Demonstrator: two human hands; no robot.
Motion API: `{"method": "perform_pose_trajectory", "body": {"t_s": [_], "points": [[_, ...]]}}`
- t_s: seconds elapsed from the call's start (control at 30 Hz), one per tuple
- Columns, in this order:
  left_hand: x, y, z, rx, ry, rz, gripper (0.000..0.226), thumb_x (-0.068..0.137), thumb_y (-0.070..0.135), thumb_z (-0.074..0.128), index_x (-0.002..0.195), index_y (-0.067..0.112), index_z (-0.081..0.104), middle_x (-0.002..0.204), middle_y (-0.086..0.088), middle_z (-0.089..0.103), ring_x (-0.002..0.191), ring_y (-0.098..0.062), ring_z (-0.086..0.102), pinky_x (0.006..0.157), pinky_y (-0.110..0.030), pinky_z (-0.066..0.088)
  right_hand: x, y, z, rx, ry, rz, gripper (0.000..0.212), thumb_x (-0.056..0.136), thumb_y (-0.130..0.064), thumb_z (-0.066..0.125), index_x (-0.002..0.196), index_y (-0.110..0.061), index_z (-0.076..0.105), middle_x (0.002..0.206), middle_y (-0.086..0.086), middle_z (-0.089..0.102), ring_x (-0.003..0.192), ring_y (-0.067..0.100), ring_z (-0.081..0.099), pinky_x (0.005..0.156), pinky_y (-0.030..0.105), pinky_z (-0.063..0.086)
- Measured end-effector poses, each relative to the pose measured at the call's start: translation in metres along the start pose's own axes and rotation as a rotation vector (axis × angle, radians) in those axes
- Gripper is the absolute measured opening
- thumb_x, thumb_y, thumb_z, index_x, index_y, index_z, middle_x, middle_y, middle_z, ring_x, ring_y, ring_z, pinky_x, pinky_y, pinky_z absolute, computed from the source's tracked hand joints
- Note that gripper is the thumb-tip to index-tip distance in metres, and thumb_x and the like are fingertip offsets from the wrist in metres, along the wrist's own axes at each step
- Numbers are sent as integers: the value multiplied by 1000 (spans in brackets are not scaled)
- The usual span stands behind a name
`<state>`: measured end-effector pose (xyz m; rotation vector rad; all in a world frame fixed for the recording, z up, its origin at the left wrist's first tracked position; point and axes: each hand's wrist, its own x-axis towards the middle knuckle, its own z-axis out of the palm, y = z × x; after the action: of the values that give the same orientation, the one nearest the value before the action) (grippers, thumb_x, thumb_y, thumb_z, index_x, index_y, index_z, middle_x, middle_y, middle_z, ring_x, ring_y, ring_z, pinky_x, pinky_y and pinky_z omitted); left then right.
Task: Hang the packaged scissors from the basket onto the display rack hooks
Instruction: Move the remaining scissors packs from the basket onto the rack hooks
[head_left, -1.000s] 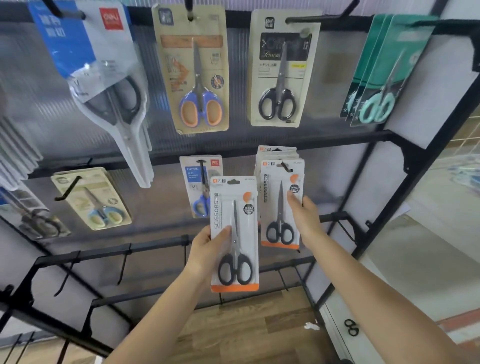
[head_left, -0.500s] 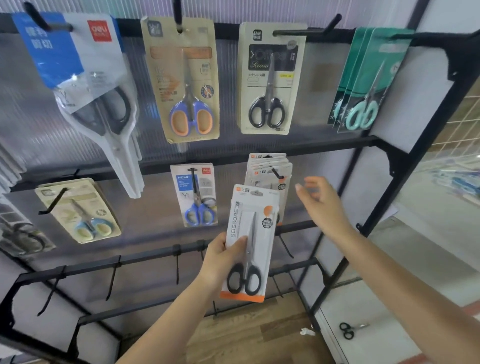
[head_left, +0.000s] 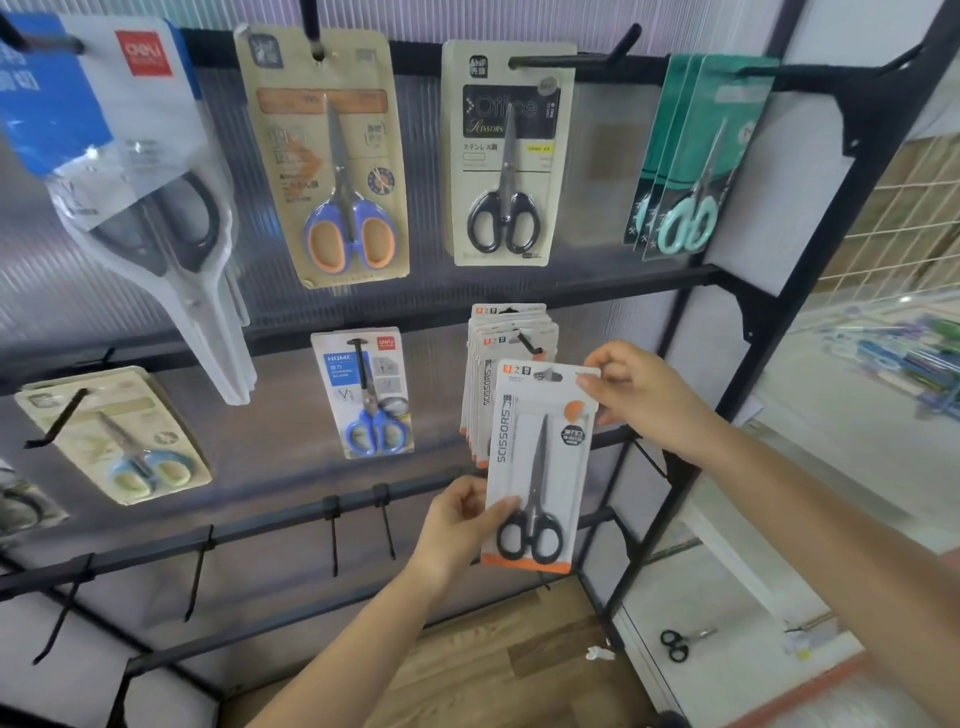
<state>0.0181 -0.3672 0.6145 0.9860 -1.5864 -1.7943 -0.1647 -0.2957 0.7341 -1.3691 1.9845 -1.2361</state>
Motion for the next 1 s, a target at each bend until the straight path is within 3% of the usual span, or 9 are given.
{"method": "perform_pose_trajectory", "body": {"t_s": [0.17, 0.3, 0.4, 0.5, 0.53, 0.63, 0.73, 0.9, 1.0], "points": [[5, 0, -6, 98, 61, 46, 13, 81, 11, 72, 76, 12, 60, 75, -1, 66, 71, -14, 61, 68, -27, 49, 11, 0, 2, -37, 12, 8, 7, 93, -11, 55, 88, -15, 51, 82, 1, 66, 79, 22, 65, 73, 37, 58], [13, 5, -6, 104, 62, 72, 12, 82, 14, 72, 81, 9, 60, 89, -15, 69, 82, -23, 64, 80, -41, 52, 26, 0, 4, -56, 102, 17, 4, 93, -14, 56, 95, -11, 53, 87, 6, 69, 84, 25, 66, 74, 39, 57], [21, 6, -3, 97, 68, 77, 12, 82, 16, 72, 82, 12, 60, 89, -14, 69, 86, -28, 65, 81, -43, 52, 37, 3, 6, -103, 144, 36, 5, 92, -17, 56, 95, -15, 53, 90, 9, 71, 81, 26, 67, 74, 40, 57], [29, 4, -1, 86, 62, 66, 13, 84, 17, 70, 77, 14, 59, 82, -9, 66, 80, -24, 62, 81, -42, 51, 45, 6, 9, -82, 159, 44, 4, 92, -14, 57, 94, -14, 53, 94, 17, 69, 79, 20, 63, 63, 25, 57], [31, 2, -1, 68, 56, 55, 13, 85, 18, 68, 76, 14, 59, 80, -8, 65, 78, -23, 61, 80, -41, 51, 46, 7, 10, -81, 154, 44, 5, 92, -14, 56, 95, -13, 53, 94, 18, 69, 80, 20, 63, 64, 25, 57], [39, -3, -2, -3, 61, 7, 14, 87, 18, 65, 76, 11, 60, 78, -7, 66, 73, -21, 61, 73, -37, 50, 49, 14, 11, -156, 142, 47, 6, 91, -19, 57, 95, -16, 54, 90, 13, 70, 86, 27, 65, 80, 47, 53], [48, -8, -3, 30, 91, -1, 15, 87, 19, 66, 75, 11, 61, 79, -9, 66, 75, -22, 60, 77, -41, 50, 52, 20, 13, -193, 136, 61, 5, 90, -22, 57, 92, -19, 54, 86, 9, 70, 86, 27, 64, 83, 50, 51], [65, -4, -2, 74, 123, -1, 17, 90, 20, 62, 76, 12, 56, 80, -4, 63, 77, -19, 58, 74, -32, 48, 59, 18, 26, -260, 222, 25, 12, 92, -19, 56, 100, -11, 56, 80, 1, 64, 82, 21, 61, 80, 35, 48], [78, 1, -1, 80, 113, -27, 18, 92, 23, 59, 77, 16, 54, 79, 2, 62, 78, -16, 58, 72, -27, 46, 63, 19, 33, -240, 250, 14, 9, 92, -17, 56, 100, -12, 53, 74, -7, 61, 75, 10, 58, 71, 22, 40]]}}
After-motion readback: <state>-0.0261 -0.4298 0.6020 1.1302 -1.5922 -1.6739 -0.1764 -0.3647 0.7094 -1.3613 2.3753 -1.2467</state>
